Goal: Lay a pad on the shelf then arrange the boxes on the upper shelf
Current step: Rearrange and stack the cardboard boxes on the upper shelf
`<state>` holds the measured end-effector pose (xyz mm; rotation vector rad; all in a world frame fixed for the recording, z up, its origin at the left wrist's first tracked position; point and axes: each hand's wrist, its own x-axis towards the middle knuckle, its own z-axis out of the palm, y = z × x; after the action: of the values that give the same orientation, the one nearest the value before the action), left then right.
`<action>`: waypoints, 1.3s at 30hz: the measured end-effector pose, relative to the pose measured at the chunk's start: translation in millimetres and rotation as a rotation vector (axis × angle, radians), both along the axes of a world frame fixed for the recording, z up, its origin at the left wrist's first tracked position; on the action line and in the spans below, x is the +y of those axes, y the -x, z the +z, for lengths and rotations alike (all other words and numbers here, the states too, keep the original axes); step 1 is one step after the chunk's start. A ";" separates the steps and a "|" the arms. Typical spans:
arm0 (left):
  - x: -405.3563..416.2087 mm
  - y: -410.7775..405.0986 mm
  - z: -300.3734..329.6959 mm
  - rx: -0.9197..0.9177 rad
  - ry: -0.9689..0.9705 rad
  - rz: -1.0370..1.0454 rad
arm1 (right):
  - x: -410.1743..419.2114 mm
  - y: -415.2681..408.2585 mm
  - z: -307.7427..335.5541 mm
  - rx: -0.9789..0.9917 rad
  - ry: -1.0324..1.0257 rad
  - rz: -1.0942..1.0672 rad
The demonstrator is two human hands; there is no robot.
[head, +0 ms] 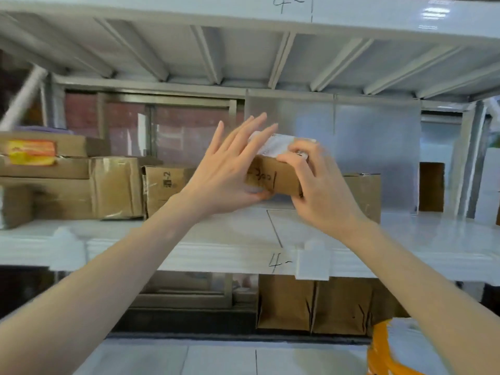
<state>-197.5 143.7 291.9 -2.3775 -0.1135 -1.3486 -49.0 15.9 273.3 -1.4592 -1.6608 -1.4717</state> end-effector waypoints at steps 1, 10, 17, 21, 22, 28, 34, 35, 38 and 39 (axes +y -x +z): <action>11.9 15.9 -1.5 0.028 0.027 0.023 | 12.2 13.2 -2.3 -0.041 0.011 0.011; 115.4 165.5 -9.5 0.285 0.258 0.151 | 111.9 122.1 -29.3 -0.264 0.017 0.098; 176.6 238.1 -17.8 0.179 0.135 0.207 | 169.2 194.3 -31.2 -0.079 0.246 0.121; 203.6 258.1 -23.3 0.090 0.106 0.160 | 196.0 224.2 -20.6 0.167 0.184 0.180; 208.7 261.8 -26.4 0.064 0.107 0.159 | 202.6 229.3 -17.6 0.265 0.207 0.201; 232.5 267.1 -58.0 0.047 0.119 0.270 | 238.6 239.9 -21.7 0.559 0.518 0.258; 257.4 262.3 -74.3 0.113 0.086 0.359 | 261.6 228.1 -33.4 0.633 0.597 0.283; 260.2 261.7 -74.1 0.109 0.049 0.374 | 264.6 226.9 -33.8 0.629 0.595 0.288; 267.2 260.5 -71.8 0.103 0.001 0.400 | 273.7 224.3 -35.3 0.605 0.573 0.289; 269.2 260.5 -71.8 0.111 -0.002 0.408 | 276.2 224.1 -36.4 0.592 0.564 0.279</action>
<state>-458.0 412.9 220.1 -2.2606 -0.5324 -1.0213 -273.1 292.1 236.9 -1.6358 -1.8441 -0.3607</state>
